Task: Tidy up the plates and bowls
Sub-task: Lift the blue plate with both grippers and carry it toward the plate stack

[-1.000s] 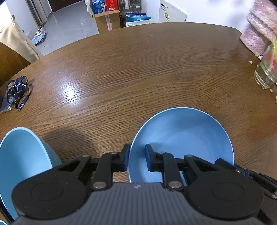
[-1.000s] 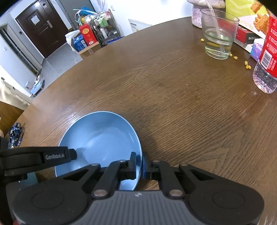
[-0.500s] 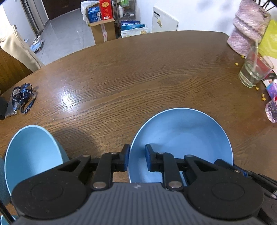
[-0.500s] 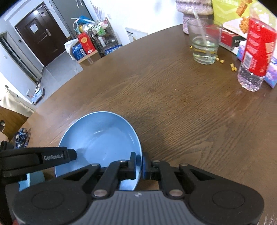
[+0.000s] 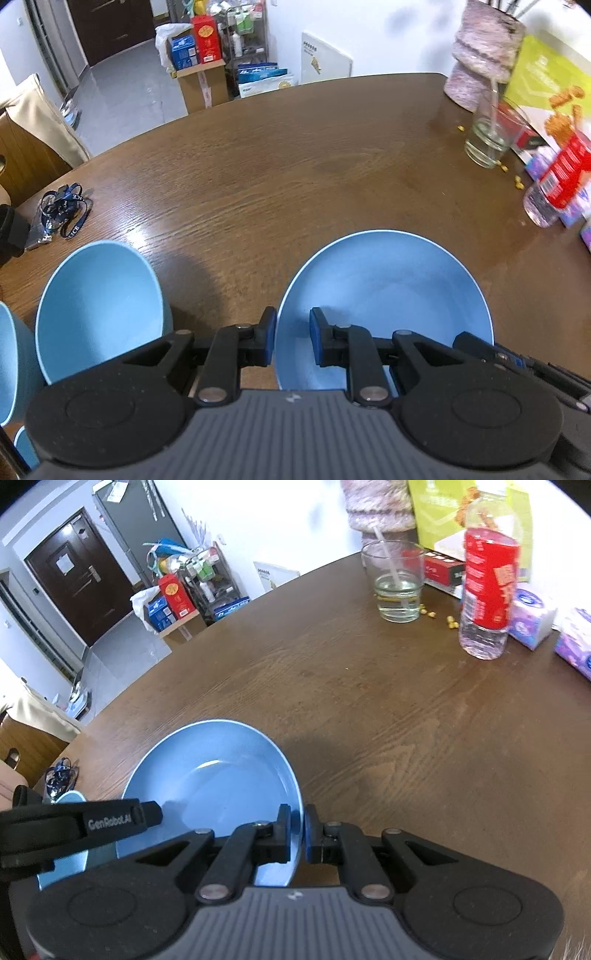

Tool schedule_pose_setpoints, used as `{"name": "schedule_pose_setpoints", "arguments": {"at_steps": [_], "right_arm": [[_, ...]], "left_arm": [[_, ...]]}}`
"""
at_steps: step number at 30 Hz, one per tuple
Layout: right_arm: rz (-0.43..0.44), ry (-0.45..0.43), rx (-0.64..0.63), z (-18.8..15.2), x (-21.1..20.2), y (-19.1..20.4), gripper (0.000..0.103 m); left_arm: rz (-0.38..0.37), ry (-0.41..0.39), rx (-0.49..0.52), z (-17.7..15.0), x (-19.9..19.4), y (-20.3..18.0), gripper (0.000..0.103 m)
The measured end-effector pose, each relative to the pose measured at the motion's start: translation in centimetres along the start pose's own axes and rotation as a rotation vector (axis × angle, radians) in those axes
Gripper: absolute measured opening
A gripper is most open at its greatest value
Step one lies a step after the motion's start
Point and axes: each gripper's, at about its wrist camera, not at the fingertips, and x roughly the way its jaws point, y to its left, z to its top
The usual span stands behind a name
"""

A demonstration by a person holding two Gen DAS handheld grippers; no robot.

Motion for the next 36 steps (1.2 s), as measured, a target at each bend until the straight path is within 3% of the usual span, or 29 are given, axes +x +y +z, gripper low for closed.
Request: {"name": "schedule_pose_setpoints", "arguments": {"at_steps": [7, 36], "right_arm": [[0.005, -0.019, 0.035, -2.0, -2.3, -1.3, 0.007], [0.091, 0.009, -0.101, -6.3, -10.1, -7.7, 0.006]], "left_arm": [[-0.001, -0.016, 0.028, -2.5, -2.3, -1.0, 0.020], [0.054, -0.043, -0.132, -11.1, -9.8, -6.2, 0.020]]}}
